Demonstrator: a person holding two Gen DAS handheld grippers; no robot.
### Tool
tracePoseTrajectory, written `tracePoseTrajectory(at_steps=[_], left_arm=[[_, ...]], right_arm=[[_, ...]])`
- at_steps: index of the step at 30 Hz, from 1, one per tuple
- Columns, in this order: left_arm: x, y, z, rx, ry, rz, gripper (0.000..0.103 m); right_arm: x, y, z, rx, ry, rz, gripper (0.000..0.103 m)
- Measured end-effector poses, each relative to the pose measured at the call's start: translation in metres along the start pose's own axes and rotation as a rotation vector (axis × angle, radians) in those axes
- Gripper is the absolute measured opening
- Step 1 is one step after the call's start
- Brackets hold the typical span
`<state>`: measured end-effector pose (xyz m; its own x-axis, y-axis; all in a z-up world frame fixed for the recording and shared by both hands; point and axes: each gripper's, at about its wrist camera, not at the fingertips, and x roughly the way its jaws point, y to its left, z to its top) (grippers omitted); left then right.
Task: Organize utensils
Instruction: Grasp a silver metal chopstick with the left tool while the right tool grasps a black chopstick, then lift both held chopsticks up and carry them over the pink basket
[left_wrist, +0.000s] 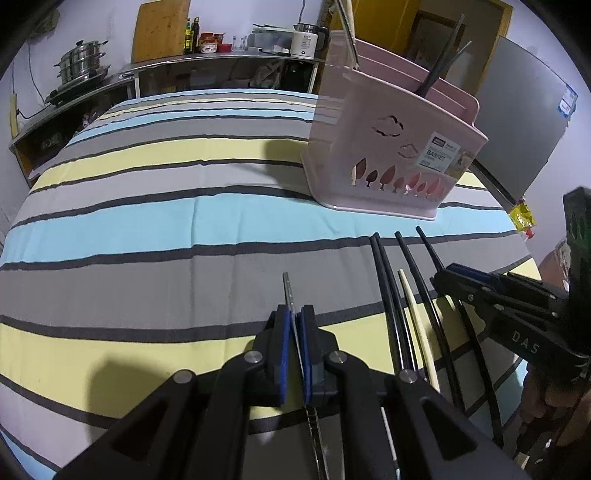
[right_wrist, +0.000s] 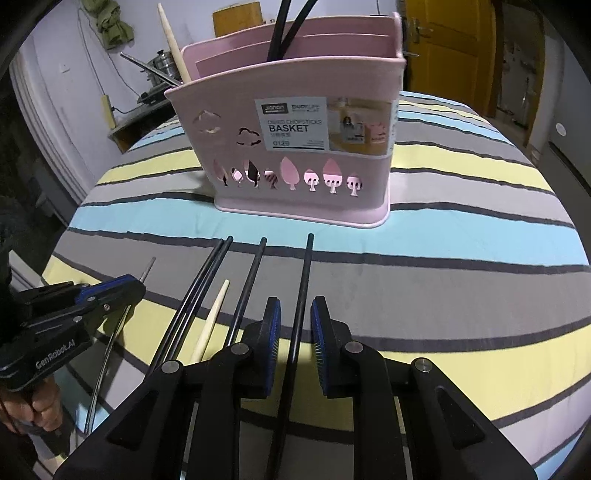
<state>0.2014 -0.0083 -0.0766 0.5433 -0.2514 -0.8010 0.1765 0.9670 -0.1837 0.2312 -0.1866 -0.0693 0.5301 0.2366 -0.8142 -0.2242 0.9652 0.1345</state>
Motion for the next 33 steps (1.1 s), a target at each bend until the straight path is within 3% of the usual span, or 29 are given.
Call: tracePoseTrajectory(at_steps=[4,7,11,18,33], left_arm=[[0.004,-0.003,0.006,0.018,0.022,0.011,0.008],[0.006,-0.005,0.010,0.029,0.038,0.013,0.008],[0.008,-0.009,0.014,0.056,0.052,0.023,0.008],[0.005,0.000,0.017,0.010,0.072,-0.015,0.006],[-0.060,-0.007,0.047,0.025,-0.061,-0.087,0.005]], right_arm=[[0.005,0.003,0.009,-0.011,0.027,0.002,0.018],[0.006,0.002,0.012,-0.015,0.038,-0.003,0.007],[0.005,-0.007,0.012,0.040,0.040,0.040,0.006],[-0.016,-0.008,0.009,0.045,-0.004,0.072,0.005],[-0.074,0.000,0.036,0.011,-0.145,0.088,0.005]])
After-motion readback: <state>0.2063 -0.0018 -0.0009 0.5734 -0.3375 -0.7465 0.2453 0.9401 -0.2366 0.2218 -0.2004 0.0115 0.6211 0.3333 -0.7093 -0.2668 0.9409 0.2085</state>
